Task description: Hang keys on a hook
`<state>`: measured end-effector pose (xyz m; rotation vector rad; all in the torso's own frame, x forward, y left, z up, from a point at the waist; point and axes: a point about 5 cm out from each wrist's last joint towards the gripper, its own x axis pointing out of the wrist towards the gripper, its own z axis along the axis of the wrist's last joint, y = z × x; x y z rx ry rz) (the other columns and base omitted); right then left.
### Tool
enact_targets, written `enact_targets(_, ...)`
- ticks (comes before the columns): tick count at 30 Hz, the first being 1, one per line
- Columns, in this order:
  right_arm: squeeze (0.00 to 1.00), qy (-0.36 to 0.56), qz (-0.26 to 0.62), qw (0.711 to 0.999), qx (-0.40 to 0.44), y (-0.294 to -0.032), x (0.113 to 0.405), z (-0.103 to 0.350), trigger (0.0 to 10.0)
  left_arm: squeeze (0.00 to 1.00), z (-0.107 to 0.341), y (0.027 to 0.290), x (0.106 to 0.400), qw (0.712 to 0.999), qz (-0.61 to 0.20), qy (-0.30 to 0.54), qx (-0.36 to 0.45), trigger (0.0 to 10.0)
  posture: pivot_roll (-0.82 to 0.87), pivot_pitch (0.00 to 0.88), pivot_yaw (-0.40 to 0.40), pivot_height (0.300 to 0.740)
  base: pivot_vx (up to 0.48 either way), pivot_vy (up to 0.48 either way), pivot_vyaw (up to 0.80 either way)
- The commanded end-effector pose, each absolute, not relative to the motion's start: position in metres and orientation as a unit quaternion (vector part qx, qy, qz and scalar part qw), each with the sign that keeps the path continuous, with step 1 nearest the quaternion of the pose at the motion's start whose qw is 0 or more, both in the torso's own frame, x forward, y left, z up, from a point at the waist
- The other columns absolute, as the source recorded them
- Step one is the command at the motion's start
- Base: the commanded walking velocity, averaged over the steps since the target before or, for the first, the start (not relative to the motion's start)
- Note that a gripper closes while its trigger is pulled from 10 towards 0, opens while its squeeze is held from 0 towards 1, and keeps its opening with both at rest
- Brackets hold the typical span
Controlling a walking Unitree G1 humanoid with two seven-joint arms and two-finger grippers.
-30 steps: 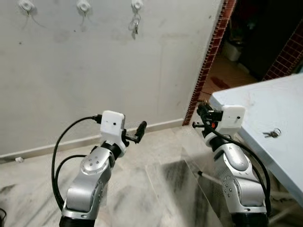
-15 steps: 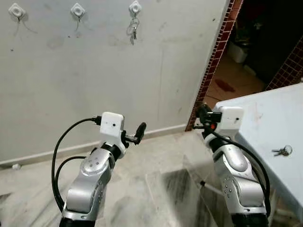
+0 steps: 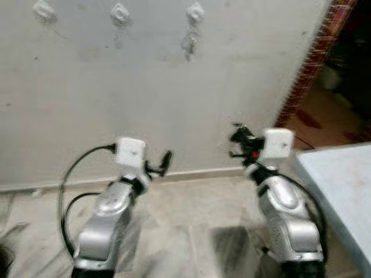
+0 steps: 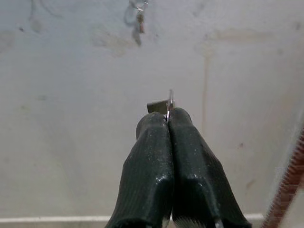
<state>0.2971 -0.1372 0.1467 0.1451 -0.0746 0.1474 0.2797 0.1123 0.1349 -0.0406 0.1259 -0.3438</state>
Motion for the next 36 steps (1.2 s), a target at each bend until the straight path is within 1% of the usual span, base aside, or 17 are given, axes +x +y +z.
enact_targets(1,0.00,-0.050,0.084,0.992,0.075,-0.1305,0.2980,0.1527,10.0,0.00,0.1360,0.1204,0.2807,0.986,-0.156,0.063,-0.014,10.0,0.19,0.061,-0.057,0.740,0.337,0.244,0.00)
enact_targets(4,0.00,-0.049,0.083,0.992,0.075,-0.1306,0.2988,0.1528,10.0,0.00,0.1363,0.1205,0.2816,0.986,-0.155,0.063,-0.015,10.0,0.19,0.067,-0.059,0.740,0.320,0.251,0.00)
enact_targets(14,0.00,-0.048,0.080,0.993,0.076,-0.1315,0.3000,0.1517,10.0,0.00,0.1350,0.1165,0.2817,0.985,-0.157,0.072,-0.029,10.0,0.19,0.066,-0.058,0.740,0.000,0.049,0.00)
enact_targets(33,0.00,-0.048,0.078,0.993,0.078,-0.1306,0.3006,0.1510,10.0,0.00,0.1346,0.1162,0.2816,0.984,-0.159,0.077,-0.022,10.0,0.20,0.063,-0.054,0.740,0.000,0.475,0.00)
enact_targets(36,0.00,-0.049,0.079,0.993,0.078,-0.1300,0.3011,0.1512,10.0,0.00,0.1353,0.1169,0.2821,0.985,-0.159,0.073,-0.013,10.0,0.20,0.058,-0.052,0.740,0.000,0.000,0.00)
